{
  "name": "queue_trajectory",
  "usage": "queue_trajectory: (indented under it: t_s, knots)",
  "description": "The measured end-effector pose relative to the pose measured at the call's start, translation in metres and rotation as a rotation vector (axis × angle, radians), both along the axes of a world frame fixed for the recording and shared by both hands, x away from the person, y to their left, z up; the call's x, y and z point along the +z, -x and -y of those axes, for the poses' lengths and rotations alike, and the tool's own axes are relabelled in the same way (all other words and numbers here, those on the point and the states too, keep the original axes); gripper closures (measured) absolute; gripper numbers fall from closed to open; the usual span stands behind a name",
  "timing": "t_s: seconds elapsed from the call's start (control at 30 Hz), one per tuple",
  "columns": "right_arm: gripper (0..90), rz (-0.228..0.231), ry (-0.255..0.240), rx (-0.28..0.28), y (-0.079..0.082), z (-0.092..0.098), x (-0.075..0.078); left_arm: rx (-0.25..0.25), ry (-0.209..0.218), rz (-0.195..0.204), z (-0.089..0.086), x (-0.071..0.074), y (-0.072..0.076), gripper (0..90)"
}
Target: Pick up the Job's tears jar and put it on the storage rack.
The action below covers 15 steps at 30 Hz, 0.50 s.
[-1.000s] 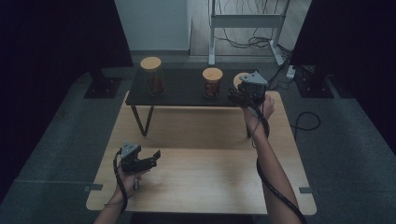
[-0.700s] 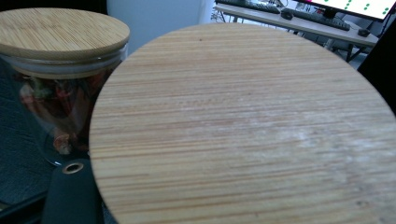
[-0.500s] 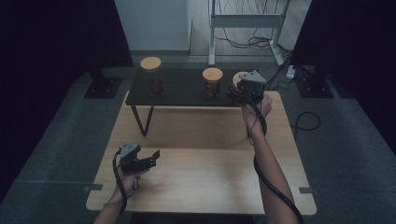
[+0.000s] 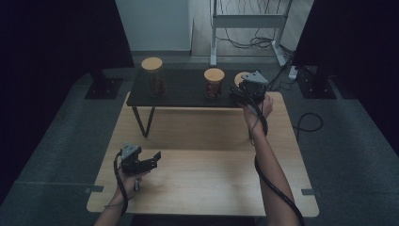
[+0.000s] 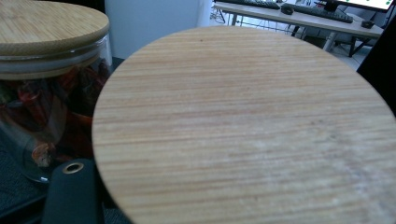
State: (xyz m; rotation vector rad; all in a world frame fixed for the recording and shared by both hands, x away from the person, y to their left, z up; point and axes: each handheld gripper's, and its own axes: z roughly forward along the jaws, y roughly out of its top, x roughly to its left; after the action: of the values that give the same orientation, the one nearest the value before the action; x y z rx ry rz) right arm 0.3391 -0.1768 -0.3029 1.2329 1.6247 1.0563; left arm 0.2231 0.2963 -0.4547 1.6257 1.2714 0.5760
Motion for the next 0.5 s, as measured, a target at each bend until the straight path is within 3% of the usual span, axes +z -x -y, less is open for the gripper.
queue_trajectory:
  t_s: [0.5]
  knots:
    - [23.0,0.008,-0.037,-0.012,-0.0080,0.0049,-0.0071,0.003,-0.002,-0.003,0.0002,-0.0002,-0.0001,6.9]
